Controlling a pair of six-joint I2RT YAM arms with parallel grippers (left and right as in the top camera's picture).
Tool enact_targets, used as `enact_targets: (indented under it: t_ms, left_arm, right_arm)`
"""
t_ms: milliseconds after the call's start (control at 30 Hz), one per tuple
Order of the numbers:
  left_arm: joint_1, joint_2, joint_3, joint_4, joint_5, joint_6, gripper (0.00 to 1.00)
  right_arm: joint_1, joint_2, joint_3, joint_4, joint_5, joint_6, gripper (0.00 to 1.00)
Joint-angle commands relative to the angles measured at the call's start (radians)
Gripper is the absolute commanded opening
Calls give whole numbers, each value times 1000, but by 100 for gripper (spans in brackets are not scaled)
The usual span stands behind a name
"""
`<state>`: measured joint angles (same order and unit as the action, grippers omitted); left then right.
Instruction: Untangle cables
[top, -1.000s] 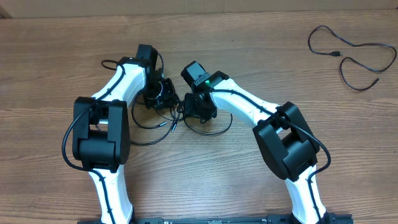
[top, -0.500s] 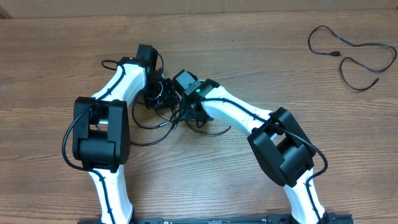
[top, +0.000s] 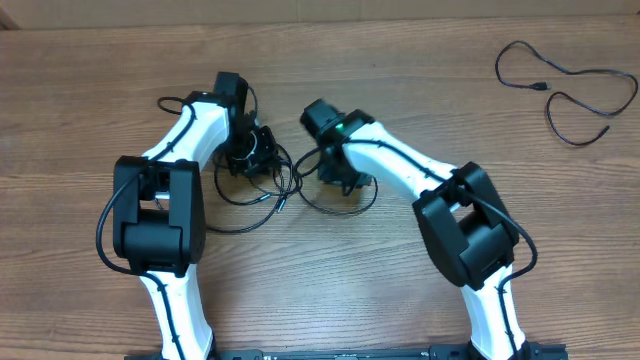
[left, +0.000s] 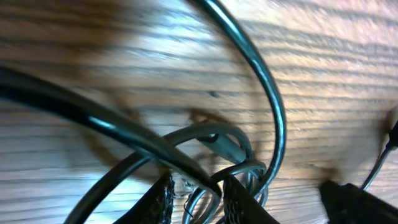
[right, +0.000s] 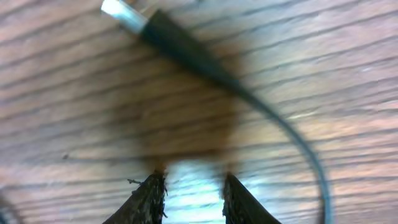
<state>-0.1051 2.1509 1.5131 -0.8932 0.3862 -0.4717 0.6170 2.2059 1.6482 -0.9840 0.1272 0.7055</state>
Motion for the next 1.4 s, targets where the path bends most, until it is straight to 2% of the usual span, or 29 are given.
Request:
enact_targets:
  t_ms: [0, 33, 67, 100, 133, 167, 333, 367, 467, 500, 567, 600, 633, 733, 833, 900, 933, 967, 1000, 1033, 1100, 1200, 1233, 1267, 1300, 1367]
  left_arm:
    - [41, 48, -26, -12, -77, -6, 31]
    - [45, 48, -26, -12, -70, -5, 39]
    - [46, 48, -26, -11, -58, 1, 43]
    - [46, 48, -26, -10, -40, 14, 51]
    - [46, 48, -26, -9, -25, 35, 58]
    - [45, 48, -26, -8, -13, 63, 61]
    - [49, 42, -17, -13, 179, 240, 59]
    - [51, 37, -15, -16, 192, 240, 60]
    - [53, 19, -15, -11, 176, 221, 60]
    - [52, 18, -15, -11, 164, 184, 58]
    - [42, 18, -15, -8, 137, 150, 48]
    - [26, 18, -15, -1, 73, 149, 43]
    - [11, 19, -15, 2, -11, 122, 36]
    - [-12, 20, -16, 1, -56, 105, 31]
    - [-39, 20, -27, 1, -79, 108, 30]
    - [-53, 20, -37, 1, -120, 108, 25]
    - [-66, 20, -53, 1, -162, 108, 10]
    - [-68, 20, -56, 0, -162, 108, 5]
    - [-68, 20, -60, -1, -160, 108, 4]
    - [-68, 20, -62, -15, -147, 109, 4]
    - [-64, 19, -60, -38, -63, 134, 4]
    - [-48, 12, -56, -16, 140, 220, 4]
    - [-35, 1, -56, 5, 240, 253, 4]
    - [-24, -6, -55, 17, 352, 302, 4]
    - [-12, -11, -50, 19, 462, 352, 4]
    - [-5, -12, -43, 19, 584, 413, 4]
  right_arm:
    - [4, 46, -6, 6, 10, -5, 31]
    - [4, 46, -6, 25, -23, -32, 31]
    - [4, 46, -6, 61, -97, -95, 32]
    - [4, 46, -6, 97, -175, -158, 37]
    - [3, 46, -2, 111, -200, -164, 37]
    - [0, 46, 10, 107, -196, -164, 37]
    - [-31, 46, 172, -25, -203, -165, 40]
    - [-38, 46, 212, -50, -217, -165, 35]
    - [-48, 46, 265, -84, -234, -166, 35]
    - [-54, 46, 265, -82, -233, -165, 36]
    - [-76, 46, 255, -87, -237, -165, 35]
    - [-90, 46, 249, -92, -256, -168, 36]
    - [-117, 46, 249, -96, -373, -246, 36]
    - [-150, 46, 249, -103, -523, -344, 39]
    - [-161, 46, 238, -115, -521, -368, 40]
    - [-161, 46, 225, -113, -521, -367, 40]
    - [-161, 46, 209, -110, -521, -380, 42]
    - [-162, 46, 209, -111, -521, -393, 43]
    - [-165, 46, 209, -111, -520, -400, 46]
    - [-175, 46, 210, -118, -519, -400, 54]
    - [-190, 43, 213, -140, -554, -416, 56]
    - [-231, 35, 213, -183, -767, -649, 51]
    - [-260, 35, 213, -216, -897, -760, 52]
    - [-278, 35, 213, -237, -951, -809, 52]
    - [-300, 35, 213, -265, -988, -844, 51]
    - [-327, 35, 213, -298, -991, -848, 51]
